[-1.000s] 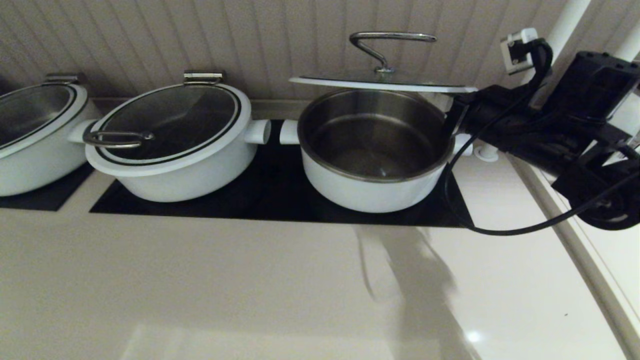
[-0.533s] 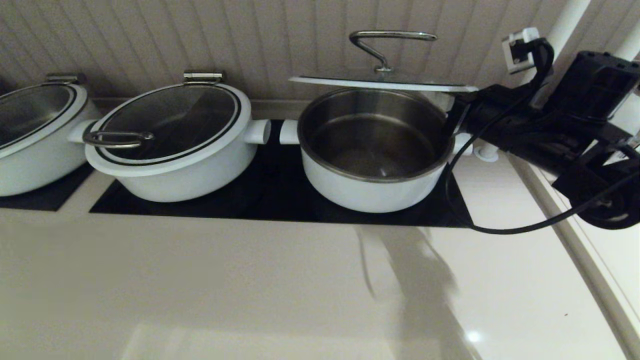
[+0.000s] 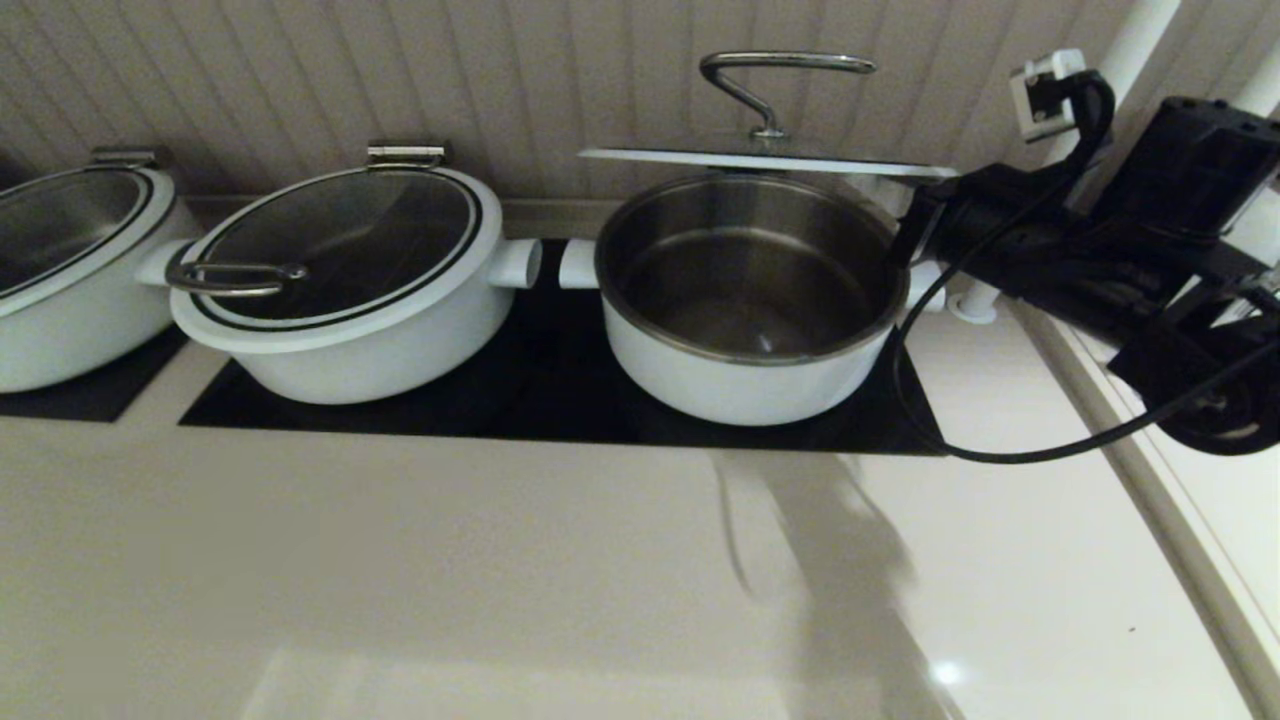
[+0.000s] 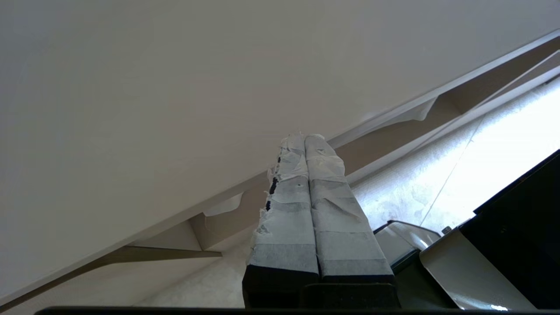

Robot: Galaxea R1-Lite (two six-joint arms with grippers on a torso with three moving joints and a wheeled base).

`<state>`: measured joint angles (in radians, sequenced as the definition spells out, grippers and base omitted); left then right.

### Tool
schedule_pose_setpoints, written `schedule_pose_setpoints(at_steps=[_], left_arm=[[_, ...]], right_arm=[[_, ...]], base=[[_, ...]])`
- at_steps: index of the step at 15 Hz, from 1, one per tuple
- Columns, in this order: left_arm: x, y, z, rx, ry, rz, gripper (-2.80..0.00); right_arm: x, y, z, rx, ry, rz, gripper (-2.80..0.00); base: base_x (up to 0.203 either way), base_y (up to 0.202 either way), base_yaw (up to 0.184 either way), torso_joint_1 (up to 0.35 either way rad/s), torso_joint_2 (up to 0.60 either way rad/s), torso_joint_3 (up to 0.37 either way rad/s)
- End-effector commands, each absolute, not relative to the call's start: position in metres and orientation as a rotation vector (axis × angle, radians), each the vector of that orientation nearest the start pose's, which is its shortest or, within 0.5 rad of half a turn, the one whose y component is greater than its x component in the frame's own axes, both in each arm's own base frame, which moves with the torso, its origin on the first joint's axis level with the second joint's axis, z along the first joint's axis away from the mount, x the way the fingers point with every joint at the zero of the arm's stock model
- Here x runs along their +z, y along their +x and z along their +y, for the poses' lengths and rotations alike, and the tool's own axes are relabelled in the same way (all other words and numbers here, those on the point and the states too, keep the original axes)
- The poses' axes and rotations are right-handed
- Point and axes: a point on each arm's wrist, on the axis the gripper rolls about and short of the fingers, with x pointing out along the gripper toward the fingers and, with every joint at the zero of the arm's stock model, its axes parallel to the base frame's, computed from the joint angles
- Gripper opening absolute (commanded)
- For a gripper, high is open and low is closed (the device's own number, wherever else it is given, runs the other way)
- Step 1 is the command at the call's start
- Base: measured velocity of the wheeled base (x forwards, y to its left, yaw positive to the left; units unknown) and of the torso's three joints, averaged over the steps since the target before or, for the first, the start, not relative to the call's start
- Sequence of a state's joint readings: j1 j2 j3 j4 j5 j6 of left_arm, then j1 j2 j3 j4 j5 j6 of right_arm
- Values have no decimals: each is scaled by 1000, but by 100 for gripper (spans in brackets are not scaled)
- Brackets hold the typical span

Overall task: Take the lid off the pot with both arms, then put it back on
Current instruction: Open the pot lid completely

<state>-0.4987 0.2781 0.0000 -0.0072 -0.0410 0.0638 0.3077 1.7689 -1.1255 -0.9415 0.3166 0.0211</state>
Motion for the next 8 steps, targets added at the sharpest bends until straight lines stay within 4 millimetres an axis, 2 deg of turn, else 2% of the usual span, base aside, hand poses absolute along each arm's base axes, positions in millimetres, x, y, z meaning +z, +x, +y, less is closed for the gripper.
schedule_pose_setpoints(at_steps=[1, 5, 8], left_arm=[[80, -1, 0, -539, 125, 254, -280], [80, -1, -1, -346, 97, 261, -280], [80, -1, -1, -290, 87, 264, -280]], right_arm=[[280, 323, 110, 625, 19, -300, -280], [281, 323, 110, 626, 19, -304, -280], [282, 325, 110, 624, 19, -311, -280]], base=[[0, 0, 0, 0, 0, 0], [0, 0, 0, 0, 0, 0], [0, 0, 0, 0, 0, 0]])
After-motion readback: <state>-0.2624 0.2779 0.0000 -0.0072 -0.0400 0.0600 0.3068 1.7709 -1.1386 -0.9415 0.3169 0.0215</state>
